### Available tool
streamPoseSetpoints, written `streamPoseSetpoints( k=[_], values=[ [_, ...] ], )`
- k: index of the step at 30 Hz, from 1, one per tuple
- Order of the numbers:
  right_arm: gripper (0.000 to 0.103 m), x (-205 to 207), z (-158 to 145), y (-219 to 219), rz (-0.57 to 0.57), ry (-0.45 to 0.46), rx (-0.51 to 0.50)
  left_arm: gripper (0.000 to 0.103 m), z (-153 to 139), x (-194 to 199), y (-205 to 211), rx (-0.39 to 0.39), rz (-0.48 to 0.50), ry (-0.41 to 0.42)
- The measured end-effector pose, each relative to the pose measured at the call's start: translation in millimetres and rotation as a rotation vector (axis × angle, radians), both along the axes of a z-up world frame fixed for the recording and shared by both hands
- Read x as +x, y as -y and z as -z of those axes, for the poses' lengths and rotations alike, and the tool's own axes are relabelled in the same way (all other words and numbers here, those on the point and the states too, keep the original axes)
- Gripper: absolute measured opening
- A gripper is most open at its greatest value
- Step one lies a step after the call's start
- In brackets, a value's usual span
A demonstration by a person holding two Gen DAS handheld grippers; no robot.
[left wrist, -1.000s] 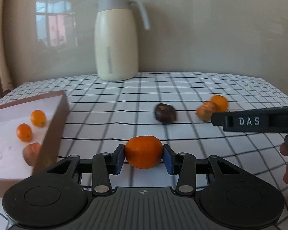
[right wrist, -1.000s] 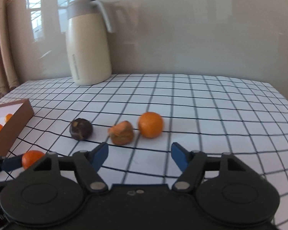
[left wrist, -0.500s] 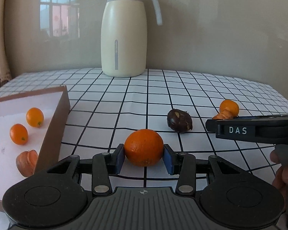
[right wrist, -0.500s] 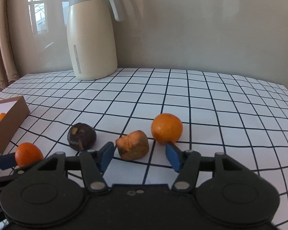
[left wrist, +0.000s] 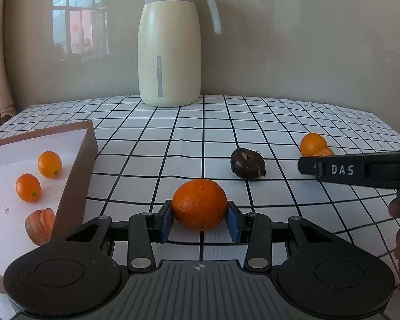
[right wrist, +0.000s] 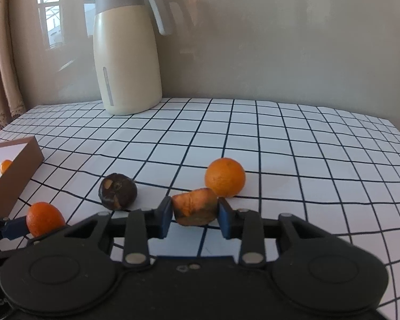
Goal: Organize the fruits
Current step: 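Carry the large orange and yellow-brown fruit over the cardboard box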
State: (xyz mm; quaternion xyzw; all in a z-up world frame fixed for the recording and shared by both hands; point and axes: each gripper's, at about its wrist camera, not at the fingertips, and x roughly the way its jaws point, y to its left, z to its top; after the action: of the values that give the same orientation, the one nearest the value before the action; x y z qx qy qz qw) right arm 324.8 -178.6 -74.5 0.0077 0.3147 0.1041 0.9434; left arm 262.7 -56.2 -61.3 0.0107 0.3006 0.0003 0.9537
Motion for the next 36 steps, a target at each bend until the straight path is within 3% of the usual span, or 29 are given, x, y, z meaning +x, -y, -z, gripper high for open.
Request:
streamPoseSetpoints(
  k=[23, 36],
  values=[
    [0.027, -88, -33, 19, 0.035, 0.040, -0.005, 0.041, -34, -85, 7, 0.056, 0.092, 0.090],
    [0.027, -138, -50, 8, 0.001, 0.075, -0.009, 0.041, -56, -130, -23, 0.084, 0.062, 0.147]
  ],
)
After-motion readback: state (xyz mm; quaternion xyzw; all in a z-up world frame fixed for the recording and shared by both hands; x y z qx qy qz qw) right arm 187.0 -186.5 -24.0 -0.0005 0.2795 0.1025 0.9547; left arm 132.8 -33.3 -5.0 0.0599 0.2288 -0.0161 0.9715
